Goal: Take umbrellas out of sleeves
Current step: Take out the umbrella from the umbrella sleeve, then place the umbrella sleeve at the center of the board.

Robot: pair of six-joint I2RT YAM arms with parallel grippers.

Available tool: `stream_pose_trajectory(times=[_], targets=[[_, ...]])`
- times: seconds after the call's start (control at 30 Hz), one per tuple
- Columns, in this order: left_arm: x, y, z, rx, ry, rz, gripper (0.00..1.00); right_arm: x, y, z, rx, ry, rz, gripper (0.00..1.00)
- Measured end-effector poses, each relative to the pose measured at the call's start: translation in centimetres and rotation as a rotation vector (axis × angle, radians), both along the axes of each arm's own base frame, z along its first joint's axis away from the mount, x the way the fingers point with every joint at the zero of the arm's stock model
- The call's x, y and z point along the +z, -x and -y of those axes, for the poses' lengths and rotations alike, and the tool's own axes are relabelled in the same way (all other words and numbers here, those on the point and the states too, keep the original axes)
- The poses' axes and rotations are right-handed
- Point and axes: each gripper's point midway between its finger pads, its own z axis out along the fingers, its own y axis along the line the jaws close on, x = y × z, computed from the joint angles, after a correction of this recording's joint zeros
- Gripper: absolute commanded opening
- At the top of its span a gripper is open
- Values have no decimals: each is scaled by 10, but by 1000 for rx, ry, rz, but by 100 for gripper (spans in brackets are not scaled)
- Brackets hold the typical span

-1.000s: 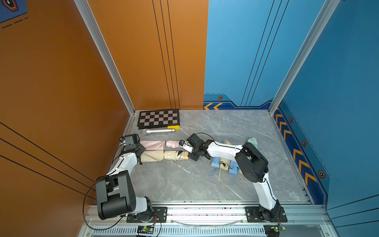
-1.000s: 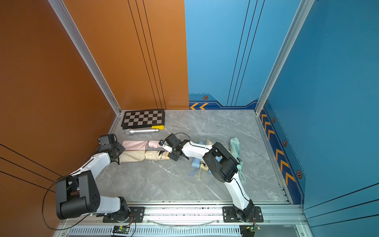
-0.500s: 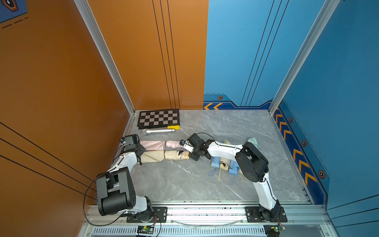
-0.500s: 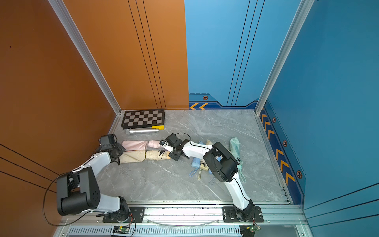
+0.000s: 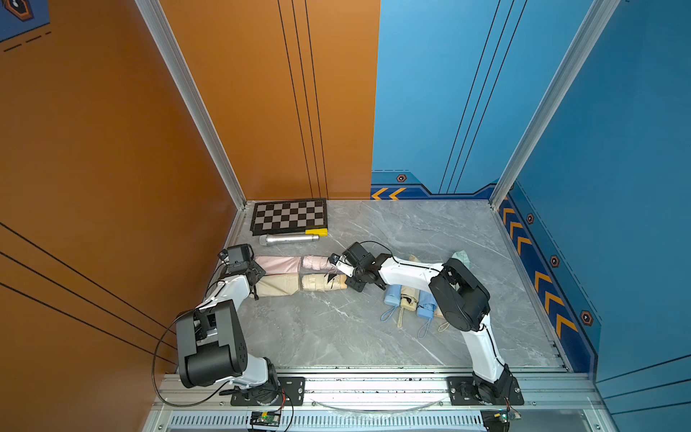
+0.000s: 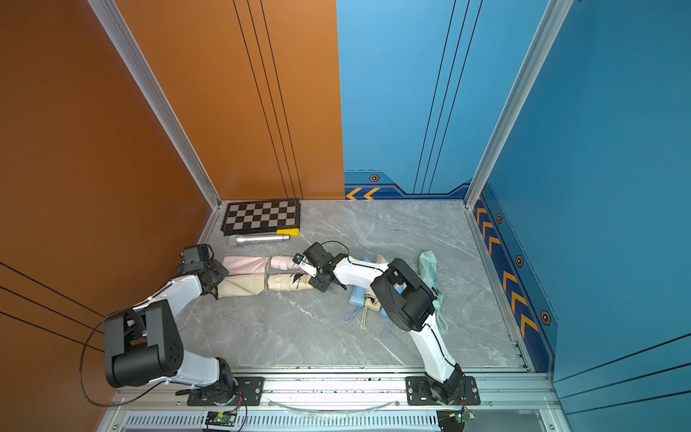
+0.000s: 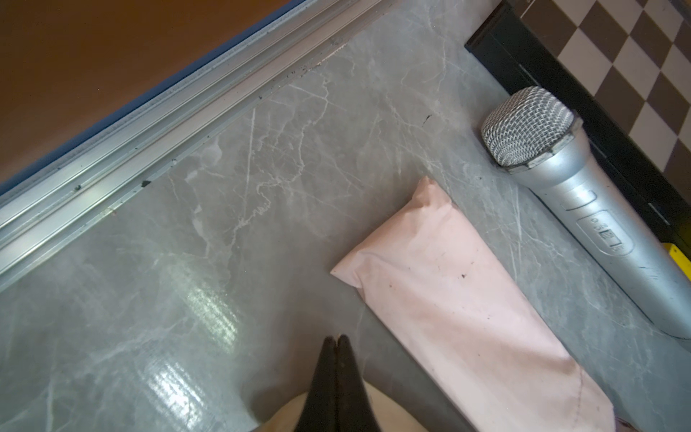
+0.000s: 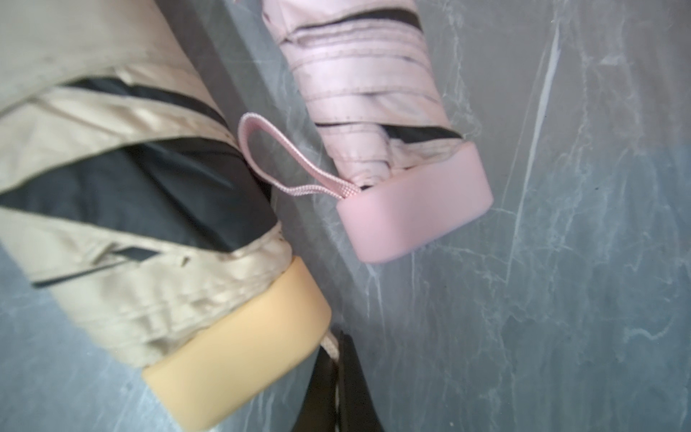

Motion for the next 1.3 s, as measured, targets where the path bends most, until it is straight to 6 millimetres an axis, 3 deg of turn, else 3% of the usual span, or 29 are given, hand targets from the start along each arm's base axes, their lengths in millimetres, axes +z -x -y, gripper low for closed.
stream_pose_trajectory(times=[1.3], targets=[[1, 3, -14, 42, -29, -13, 0, -1, 0, 1, -1, 2, 0, 3]])
